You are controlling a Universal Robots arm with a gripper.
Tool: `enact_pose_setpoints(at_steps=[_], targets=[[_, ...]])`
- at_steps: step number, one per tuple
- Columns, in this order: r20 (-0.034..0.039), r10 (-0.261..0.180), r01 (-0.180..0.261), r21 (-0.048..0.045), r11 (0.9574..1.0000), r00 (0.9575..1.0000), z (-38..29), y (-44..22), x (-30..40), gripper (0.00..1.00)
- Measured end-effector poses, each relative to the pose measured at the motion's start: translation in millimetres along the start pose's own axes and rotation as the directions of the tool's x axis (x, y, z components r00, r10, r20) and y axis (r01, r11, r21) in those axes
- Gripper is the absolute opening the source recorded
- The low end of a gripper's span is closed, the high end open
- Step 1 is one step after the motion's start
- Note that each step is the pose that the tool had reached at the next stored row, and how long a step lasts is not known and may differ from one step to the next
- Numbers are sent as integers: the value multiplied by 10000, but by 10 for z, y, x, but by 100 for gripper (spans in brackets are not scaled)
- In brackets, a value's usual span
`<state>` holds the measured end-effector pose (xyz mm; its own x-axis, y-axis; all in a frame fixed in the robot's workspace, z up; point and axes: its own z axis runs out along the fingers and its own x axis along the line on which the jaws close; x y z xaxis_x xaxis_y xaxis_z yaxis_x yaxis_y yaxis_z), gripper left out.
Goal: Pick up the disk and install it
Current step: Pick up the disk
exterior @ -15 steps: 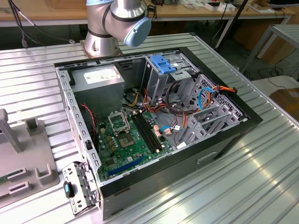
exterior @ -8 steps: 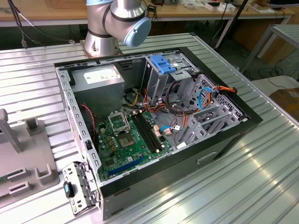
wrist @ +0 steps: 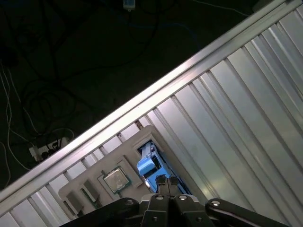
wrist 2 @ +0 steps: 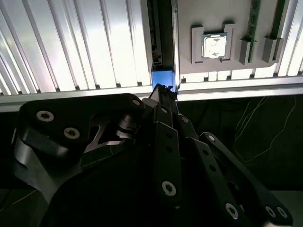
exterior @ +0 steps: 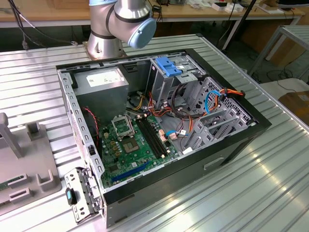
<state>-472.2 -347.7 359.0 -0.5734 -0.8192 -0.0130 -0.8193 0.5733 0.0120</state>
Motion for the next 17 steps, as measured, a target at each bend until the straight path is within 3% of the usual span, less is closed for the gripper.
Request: enact_pose_setpoints(at_steps=[3, 5, 6, 7, 9, 11, 13, 14, 16, 17], targets=[[-6, -494, 494, -6, 9988, 9988, 2, 0, 0, 11], [-10, -901, 901, -12, 9959, 9959, 4, 0, 0, 11], [-14, -1221, 1221, -17, 9925, 9925, 5, 0, 0, 11], [-20, -1792, 1792, -26, 9838, 9838, 7, 0, 0, 11], [-26, -2484, 2484, -36, 9686, 9686, 10, 0, 0, 11], [-32, -3344, 3343, -51, 9424, 9424, 13, 0, 0, 11], [-35, -3687, 3686, -56, 9296, 9296, 14, 0, 0, 11], [-37, -4008, 4008, -62, 9162, 9162, 15, 0, 0, 11], [-39, -4385, 4384, -68, 8987, 8987, 17, 0, 0, 11], [-40, -4648, 4647, -74, 8854, 8854, 18, -1, 0, 11]])
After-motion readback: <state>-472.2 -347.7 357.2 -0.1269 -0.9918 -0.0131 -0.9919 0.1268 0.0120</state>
